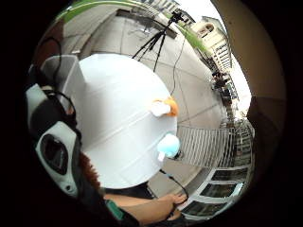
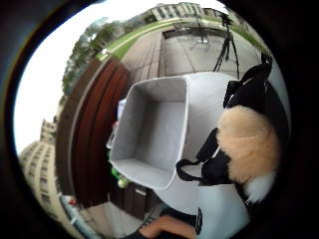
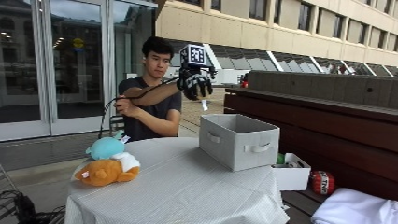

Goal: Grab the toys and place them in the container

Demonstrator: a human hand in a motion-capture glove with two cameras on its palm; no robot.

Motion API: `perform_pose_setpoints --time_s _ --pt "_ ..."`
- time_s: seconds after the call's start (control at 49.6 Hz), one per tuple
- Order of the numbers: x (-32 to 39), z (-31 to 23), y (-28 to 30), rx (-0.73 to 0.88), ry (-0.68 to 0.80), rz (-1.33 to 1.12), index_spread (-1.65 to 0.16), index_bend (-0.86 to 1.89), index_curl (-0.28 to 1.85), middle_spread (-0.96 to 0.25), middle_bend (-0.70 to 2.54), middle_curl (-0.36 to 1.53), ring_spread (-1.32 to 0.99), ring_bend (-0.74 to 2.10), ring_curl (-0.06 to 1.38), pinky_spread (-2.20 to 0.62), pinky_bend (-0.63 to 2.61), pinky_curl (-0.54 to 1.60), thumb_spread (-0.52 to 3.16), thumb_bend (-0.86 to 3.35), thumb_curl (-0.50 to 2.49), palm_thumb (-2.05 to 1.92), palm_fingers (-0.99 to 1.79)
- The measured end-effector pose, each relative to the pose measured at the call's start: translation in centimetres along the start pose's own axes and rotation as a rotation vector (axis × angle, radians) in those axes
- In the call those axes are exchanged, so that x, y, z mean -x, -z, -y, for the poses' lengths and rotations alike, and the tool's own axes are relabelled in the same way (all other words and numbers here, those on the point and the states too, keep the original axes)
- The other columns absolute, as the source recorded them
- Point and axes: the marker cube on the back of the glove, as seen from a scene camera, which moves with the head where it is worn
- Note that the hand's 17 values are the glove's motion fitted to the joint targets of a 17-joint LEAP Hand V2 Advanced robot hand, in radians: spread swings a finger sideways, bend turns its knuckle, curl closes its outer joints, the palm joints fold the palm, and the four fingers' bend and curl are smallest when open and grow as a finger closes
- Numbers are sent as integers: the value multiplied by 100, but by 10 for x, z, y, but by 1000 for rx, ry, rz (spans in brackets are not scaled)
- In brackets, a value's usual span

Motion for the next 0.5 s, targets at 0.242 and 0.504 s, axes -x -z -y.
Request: perform_pose_setpoints --time_s 0.242,0.504 --pt "106 15 19 -13 100 43 -34 32 59 -40 64 51 -39 115 48 -44 100 45 68 7 78 62 112" --pt "177 10 14 -20 177 65 -36 26 64 -40 61 54 -39 116 48 -44 100 45 73 5 85 62 113"
